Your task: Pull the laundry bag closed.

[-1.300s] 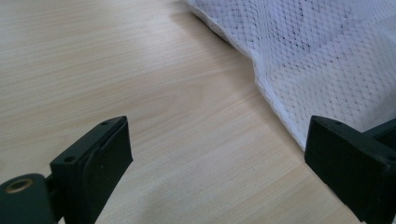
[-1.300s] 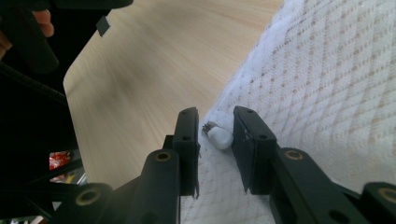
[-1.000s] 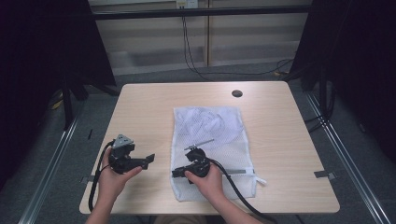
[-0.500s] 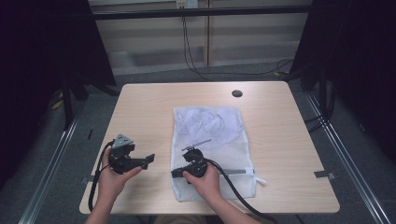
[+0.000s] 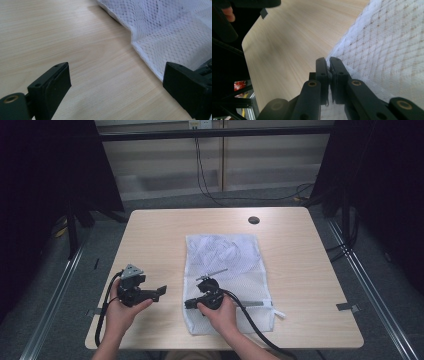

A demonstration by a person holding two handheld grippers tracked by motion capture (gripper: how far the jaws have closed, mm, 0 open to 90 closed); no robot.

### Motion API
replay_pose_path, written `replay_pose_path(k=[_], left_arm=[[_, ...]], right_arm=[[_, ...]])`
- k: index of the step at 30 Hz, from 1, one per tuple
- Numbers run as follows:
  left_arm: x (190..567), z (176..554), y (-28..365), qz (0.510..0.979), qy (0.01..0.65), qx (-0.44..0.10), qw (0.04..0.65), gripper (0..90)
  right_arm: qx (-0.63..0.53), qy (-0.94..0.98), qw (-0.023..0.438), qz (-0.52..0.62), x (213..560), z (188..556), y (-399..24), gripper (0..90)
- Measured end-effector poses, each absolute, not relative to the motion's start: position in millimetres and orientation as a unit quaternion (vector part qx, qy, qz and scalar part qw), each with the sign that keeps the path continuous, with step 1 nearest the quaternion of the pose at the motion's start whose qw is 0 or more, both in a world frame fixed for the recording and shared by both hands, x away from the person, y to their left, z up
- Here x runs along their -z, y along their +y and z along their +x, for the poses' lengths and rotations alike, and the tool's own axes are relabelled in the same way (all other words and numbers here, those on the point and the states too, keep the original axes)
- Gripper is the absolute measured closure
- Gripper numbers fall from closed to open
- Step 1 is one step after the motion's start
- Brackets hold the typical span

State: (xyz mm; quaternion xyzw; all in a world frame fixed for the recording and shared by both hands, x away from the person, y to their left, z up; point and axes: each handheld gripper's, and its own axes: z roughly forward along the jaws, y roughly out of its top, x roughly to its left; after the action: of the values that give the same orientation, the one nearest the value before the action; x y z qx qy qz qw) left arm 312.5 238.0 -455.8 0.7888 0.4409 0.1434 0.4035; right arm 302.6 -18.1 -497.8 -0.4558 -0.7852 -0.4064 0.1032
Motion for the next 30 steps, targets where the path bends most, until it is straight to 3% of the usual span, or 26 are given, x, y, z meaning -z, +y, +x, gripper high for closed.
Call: replay_pose_path(k=[30], left_arm=[[463.7,304.0,205.2,0.811,0.411,-0.047,0.413,5.1]], right_arm=[[0.445,-0.757,0.104,-0.468,483.8,305.9,-38.7,86.2]])
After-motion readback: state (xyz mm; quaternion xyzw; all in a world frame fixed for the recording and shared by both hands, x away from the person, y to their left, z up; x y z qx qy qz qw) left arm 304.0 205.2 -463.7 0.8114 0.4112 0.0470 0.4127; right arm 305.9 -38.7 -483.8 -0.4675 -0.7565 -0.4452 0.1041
